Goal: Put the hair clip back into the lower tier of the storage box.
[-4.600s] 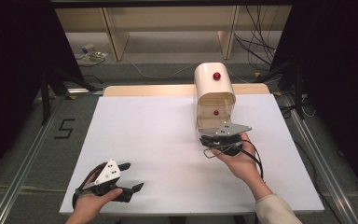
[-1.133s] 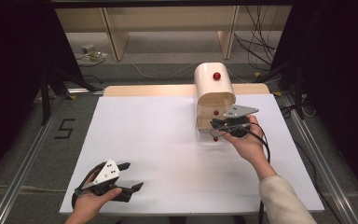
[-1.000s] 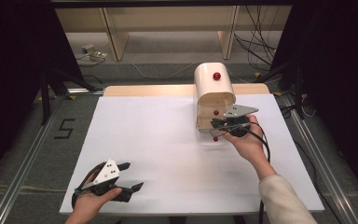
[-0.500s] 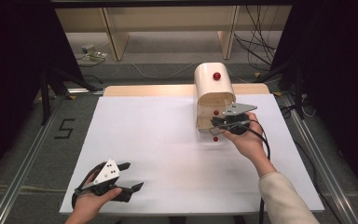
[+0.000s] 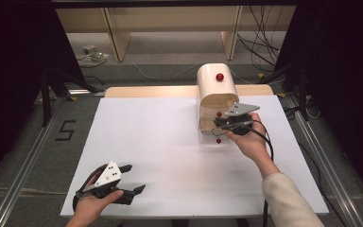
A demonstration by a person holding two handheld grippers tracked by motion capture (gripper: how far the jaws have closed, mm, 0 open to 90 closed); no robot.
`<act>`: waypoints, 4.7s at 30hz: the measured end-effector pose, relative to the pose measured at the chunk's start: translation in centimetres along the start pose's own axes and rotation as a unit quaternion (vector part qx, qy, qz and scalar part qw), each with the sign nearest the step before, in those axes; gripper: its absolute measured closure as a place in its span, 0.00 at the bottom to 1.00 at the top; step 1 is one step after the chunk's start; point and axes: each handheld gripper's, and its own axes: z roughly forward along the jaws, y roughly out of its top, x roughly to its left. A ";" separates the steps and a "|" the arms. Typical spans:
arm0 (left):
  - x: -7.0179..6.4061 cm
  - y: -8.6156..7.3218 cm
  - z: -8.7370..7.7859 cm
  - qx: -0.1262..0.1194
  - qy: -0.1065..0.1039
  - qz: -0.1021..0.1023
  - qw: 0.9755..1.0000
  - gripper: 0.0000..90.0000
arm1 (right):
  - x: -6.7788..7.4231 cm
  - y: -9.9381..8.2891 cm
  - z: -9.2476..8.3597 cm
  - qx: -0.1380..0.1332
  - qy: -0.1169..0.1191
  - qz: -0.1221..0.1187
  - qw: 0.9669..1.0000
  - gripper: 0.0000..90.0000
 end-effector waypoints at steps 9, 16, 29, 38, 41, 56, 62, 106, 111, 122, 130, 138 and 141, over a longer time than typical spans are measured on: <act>0.0 0.0 0.0 0.000 0.000 0.000 1.000 0.18 | -0.1 0.0 0.2 0.005 -0.002 -0.003 1.000 0.93; 0.0 0.0 0.0 0.000 0.000 0.000 1.000 0.18 | -0.2 0.3 0.3 0.005 -0.003 -0.009 1.000 0.93; 0.0 0.0 0.0 0.000 -0.001 0.000 1.000 0.18 | -0.1 0.4 0.7 0.009 -0.001 -0.018 1.000 0.93; 0.0 0.0 0.0 0.000 -0.002 -0.002 1.000 0.18 | 0.4 0.4 1.5 0.013 0.001 -0.031 0.999 0.93; 0.0 0.0 0.0 0.000 -0.002 -0.001 1.000 0.18 | 0.5 0.4 1.7 0.013 0.001 -0.035 0.999 0.93; 0.0 0.0 0.0 -0.001 -0.002 0.000 1.000 0.18 | 0.6 0.3 2.4 0.014 -0.002 -0.042 0.999 0.93; 0.0 0.0 0.0 -0.001 -0.002 -0.001 1.000 0.18 | 0.6 0.2 2.6 0.015 -0.003 -0.047 0.999 0.93; -0.1 0.0 0.2 0.002 -0.007 -0.002 1.000 0.18 | 0.5 -0.7 3.8 0.027 -0.013 -0.041 0.999 0.91; -0.1 0.0 0.2 0.003 -0.008 0.000 1.000 0.18 | 0.4 -0.7 3.8 0.024 -0.012 -0.036 0.999 0.87; -0.1 0.0 0.2 0.003 -0.008 -0.001 1.000 0.18 | 0.6 -1.0 3.6 0.023 -0.009 -0.016 1.000 0.80; -0.1 0.0 0.2 0.003 -0.009 0.001 1.000 0.18 | 1.2 -1.0 3.0 0.014 -0.003 0.025 1.000 0.73; -0.1 0.0 0.2 0.003 -0.008 -0.001 1.000 0.18 | 1.8 -1.8 2.7 -0.001 -0.002 0.047 0.999 0.69; -0.1 -0.1 0.2 0.003 -0.008 0.000 1.000 0.18 | 2.0 -2.0 2.3 -0.008 -0.003 0.050 0.999 0.67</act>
